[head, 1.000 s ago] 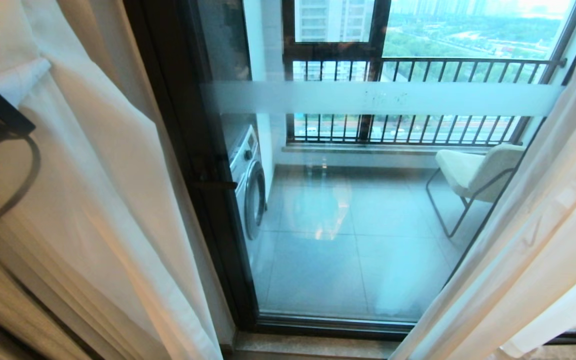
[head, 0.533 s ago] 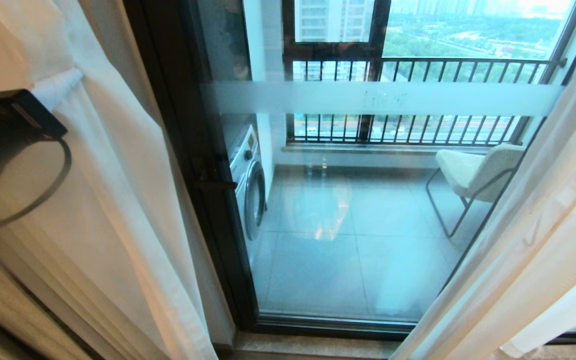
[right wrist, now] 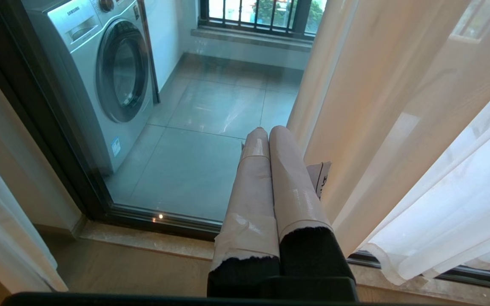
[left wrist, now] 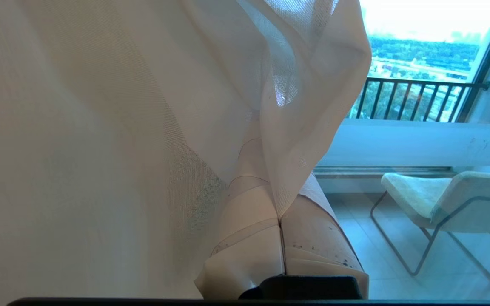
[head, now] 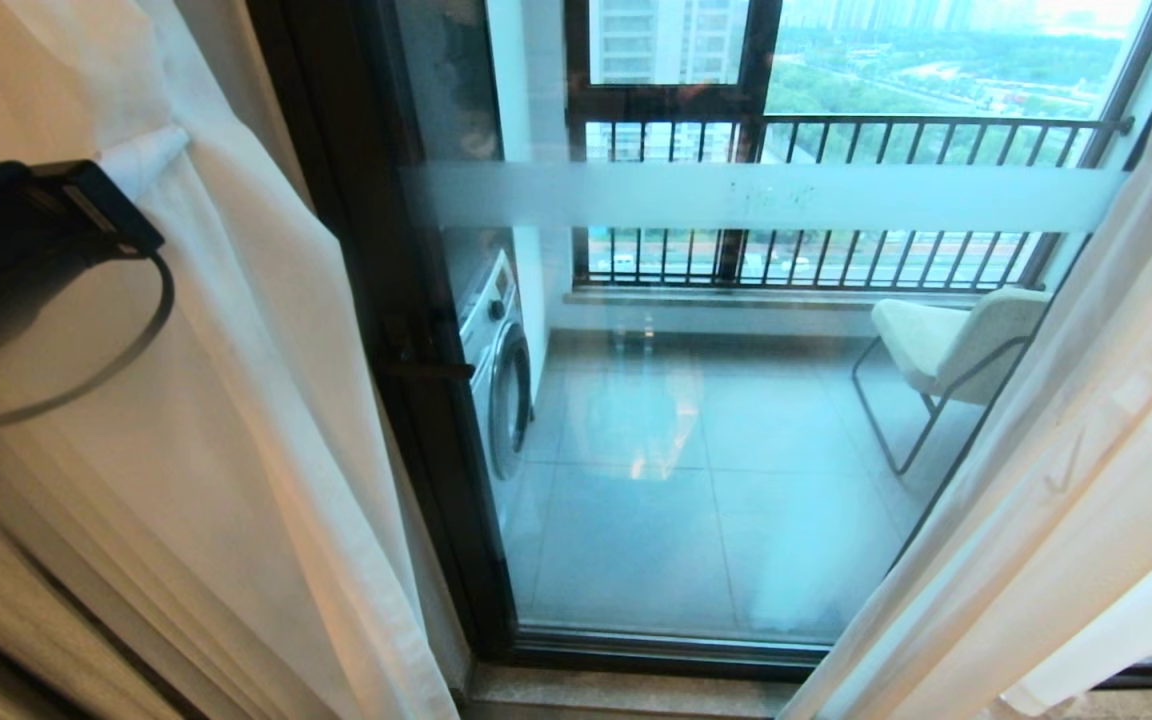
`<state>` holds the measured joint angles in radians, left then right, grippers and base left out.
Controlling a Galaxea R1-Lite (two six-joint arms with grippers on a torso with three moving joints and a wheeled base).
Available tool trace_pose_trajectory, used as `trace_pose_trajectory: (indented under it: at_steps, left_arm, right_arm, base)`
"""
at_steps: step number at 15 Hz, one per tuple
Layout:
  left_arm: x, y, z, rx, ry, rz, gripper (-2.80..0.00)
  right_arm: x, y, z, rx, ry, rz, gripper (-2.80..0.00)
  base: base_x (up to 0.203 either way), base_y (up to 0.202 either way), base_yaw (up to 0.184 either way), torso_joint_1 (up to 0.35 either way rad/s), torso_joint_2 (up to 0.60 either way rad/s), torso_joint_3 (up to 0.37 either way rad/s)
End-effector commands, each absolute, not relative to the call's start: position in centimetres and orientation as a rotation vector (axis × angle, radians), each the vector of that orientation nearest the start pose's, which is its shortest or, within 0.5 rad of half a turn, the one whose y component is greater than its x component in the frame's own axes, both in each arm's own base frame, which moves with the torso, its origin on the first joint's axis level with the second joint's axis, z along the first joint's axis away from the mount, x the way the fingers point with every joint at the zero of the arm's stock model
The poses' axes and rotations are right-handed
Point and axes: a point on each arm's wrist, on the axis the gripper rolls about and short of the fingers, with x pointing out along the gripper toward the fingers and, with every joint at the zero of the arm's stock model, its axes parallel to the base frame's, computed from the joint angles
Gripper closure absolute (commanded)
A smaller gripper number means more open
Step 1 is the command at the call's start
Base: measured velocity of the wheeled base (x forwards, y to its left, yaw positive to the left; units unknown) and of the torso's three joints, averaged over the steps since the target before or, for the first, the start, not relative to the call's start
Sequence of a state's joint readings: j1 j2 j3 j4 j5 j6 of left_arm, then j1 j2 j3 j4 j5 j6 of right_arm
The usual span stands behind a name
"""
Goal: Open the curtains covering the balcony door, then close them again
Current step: Close the inner curtains on both sides
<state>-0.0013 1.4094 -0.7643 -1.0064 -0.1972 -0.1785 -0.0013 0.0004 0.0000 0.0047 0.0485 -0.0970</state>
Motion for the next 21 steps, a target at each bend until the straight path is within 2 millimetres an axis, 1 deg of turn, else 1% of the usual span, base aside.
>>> trace_pose_trajectory:
  at_steps: [1,10,21]
  left_arm:
    - [23.43,-0.47,28.69,-0.142,-0.342,-0.229,0.0]
    - [23.34,-0.47,28.76,-0.141,-0.345,-0.229,0.0]
    - [23.31,-0.44,28.93,-0.142,-0.351,-0.228,0.0]
  right_arm:
    - [-2.28,0.11,7.5,-0.098,0.002,0.048,0.0]
    - [-2.28,0.11,7.5,-0.098,0.002,0.048,0.0]
    - [-2.28,0.11,7.5,-0.098,0.002,0.048,0.0]
  base:
    - [0.0,0.0,0.0,0.0,0.0,0.0]
    - [0.002,-0.01,-0.002,0.001,0.0,0.001]
    - [0.0,-0.173,-0.001,0.002,0.0,0.002]
